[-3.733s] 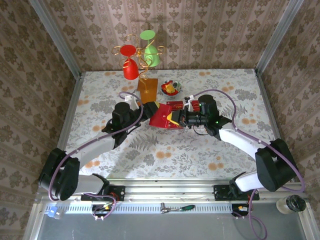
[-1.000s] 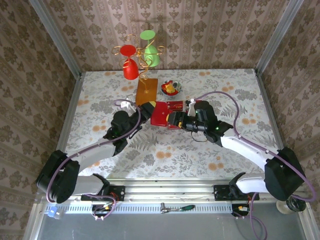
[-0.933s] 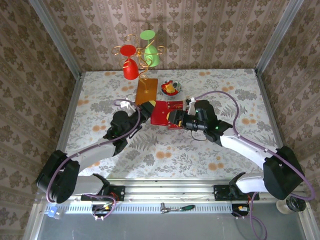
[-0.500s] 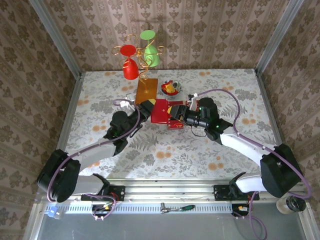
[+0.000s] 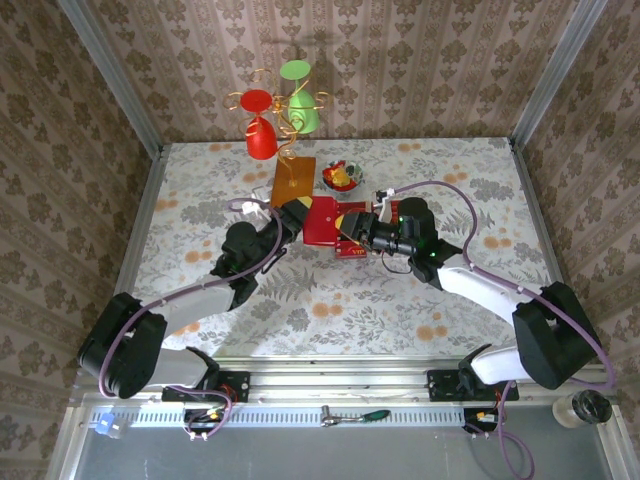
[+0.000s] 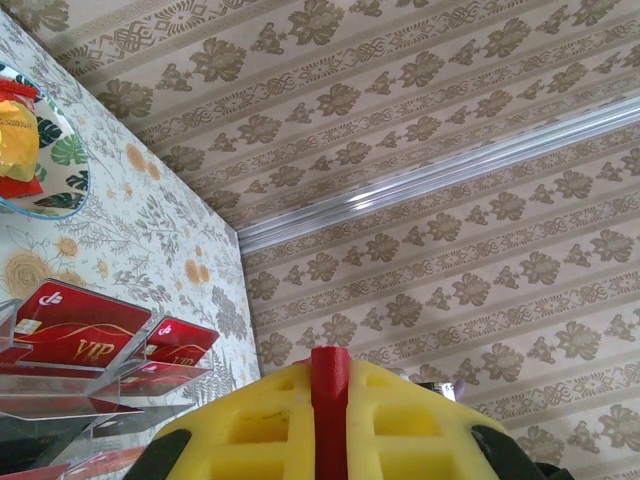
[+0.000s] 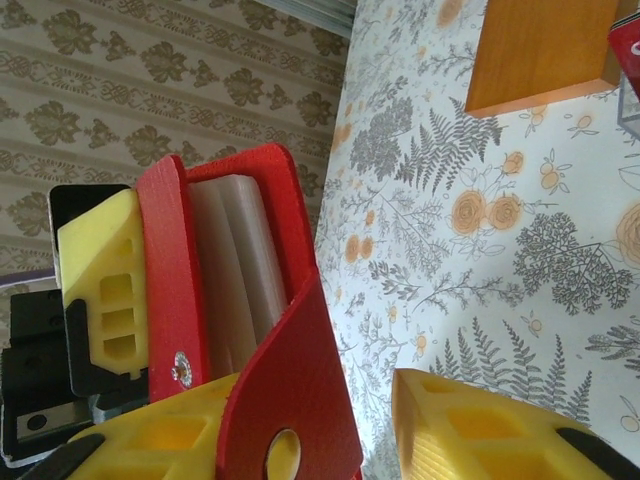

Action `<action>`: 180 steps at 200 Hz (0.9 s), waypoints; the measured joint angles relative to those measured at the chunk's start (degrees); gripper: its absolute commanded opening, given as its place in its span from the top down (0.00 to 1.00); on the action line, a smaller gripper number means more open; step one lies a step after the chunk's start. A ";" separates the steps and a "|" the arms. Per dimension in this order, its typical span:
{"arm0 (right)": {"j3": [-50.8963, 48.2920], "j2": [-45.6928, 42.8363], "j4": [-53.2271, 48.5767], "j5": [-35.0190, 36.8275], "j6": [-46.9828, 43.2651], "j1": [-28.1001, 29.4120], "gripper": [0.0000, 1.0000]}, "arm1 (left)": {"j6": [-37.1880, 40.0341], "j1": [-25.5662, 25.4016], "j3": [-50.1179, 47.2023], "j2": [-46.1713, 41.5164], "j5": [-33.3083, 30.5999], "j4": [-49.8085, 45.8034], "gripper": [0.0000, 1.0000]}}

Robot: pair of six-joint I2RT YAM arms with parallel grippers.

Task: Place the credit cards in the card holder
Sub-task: Open the card holder at the center of the table.

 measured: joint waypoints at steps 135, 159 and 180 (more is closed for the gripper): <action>-1.44 3.39 9.07 -5.33 4.57 -1.49 0.64 | -0.28 -0.39 0.00 0.39 -0.39 0.70 1.00; -1.44 4.17 11.06 -6.36 5.77 -1.73 0.65 | -0.46 -0.39 0.02 0.96 -0.66 1.60 1.00; -1.46 4.85 12.61 -7.08 6.51 -1.88 0.69 | -0.59 -0.39 0.02 1.11 -0.92 1.75 1.00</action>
